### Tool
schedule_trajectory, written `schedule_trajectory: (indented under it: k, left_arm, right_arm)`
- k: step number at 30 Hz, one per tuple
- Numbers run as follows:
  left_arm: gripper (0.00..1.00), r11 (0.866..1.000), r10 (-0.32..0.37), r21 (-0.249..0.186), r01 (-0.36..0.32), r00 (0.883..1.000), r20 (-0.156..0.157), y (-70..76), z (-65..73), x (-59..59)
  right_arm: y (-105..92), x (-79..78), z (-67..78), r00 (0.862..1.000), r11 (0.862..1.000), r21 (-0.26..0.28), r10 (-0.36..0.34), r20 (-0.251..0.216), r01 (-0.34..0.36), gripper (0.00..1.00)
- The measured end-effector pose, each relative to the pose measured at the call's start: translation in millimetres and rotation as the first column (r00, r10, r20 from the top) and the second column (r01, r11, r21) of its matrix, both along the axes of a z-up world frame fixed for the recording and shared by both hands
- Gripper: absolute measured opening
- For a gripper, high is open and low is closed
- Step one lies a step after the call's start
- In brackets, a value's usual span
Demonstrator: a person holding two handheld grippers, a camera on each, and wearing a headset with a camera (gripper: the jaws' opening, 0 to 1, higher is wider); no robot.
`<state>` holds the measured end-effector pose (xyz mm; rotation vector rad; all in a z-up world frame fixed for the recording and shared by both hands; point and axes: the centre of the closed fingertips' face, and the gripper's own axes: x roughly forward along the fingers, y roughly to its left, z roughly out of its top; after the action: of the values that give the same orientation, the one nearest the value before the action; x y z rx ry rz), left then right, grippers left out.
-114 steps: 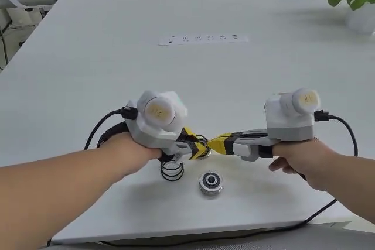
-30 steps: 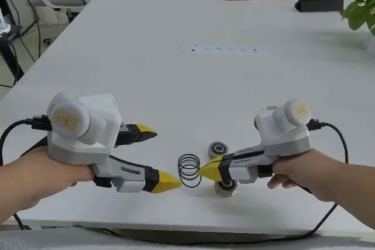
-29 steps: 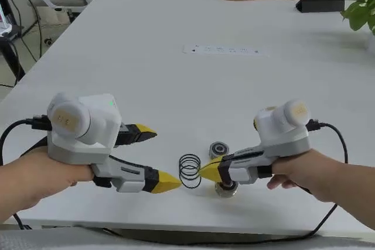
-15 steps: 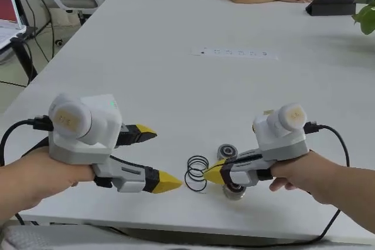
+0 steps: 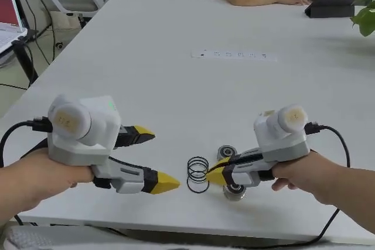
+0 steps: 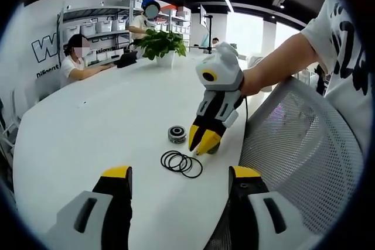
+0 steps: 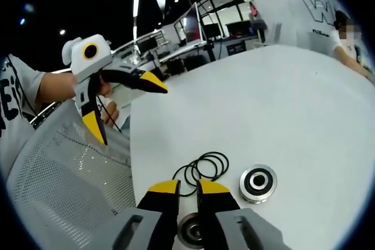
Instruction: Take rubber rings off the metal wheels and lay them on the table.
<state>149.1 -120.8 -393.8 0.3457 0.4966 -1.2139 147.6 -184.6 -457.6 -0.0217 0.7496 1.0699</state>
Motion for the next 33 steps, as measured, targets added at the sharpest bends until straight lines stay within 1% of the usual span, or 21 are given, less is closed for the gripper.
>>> schedule_trajectory:
  k: [4,9,13,17,21,24,27,31,33]
  left_arm:
    - [0.64,1.0,-0.003,-0.004,0.003,1.0,0.003,-2.0,2.2,-0.5]
    - [0.64,1.0,0.0,-0.006,0.0,1.0,0.002,-3.3,3.3,-0.5]
    - [0.64,1.0,0.005,-0.013,-0.005,1.0,0.002,-4.1,6.2,-0.7]
    - [0.64,1.0,0.009,-0.02,-0.009,1.0,0.001,-3.6,7.8,-1.9]
    - [0.64,1.0,0.009,-0.022,-0.008,1.0,0.002,-4.1,9.2,-4.0]
    - [0.64,0.999,0.016,-0.043,-0.016,1.0,0.003,-5.7,15.7,-5.1]
    - [0.65,0.998,0.022,-0.056,-0.022,1.0,0.007,-6.2,20.1,-5.4]
    - [0.65,0.998,0.023,-0.057,-0.022,1.0,0.009,-6.1,23.5,-8.1]
    - [0.65,0.998,0.022,-0.059,-0.021,1.0,0.013,-5.9,26.3,-9.4]
  right_arm:
    - [-1.9,0.6,5.8,1.0,1.0,0.012,-0.008,0.009,0.008,0.11]
    - [-6.7,-0.6,10.4,1.0,1.0,0.012,-0.014,0.02,0.014,0.14]
    - [-9.8,-3.7,18.5,0.999,1.0,0.015,-0.015,0.036,0.014,0.15]
    - [-15.8,-7.1,26.0,0.998,1.0,0.003,-0.006,0.064,0.006,0.18]
    - [-21.2,-9.9,35.1,0.996,0.999,0.021,-0.028,0.09,0.026,0.19]
    - [-28.1,-13.0,37.9,0.994,0.999,0.016,-0.036,0.106,0.035,0.2]
    - [-33.6,-15.3,41.9,0.993,0.999,0.021,-0.049,0.111,0.047,0.22]
    - [-43.7,-17.0,52.9,0.989,0.997,0.038,-0.077,0.129,0.073,0.25]
    - [-50.1,-17.2,59.1,0.985,0.996,0.039,-0.091,0.15,0.086,0.27]
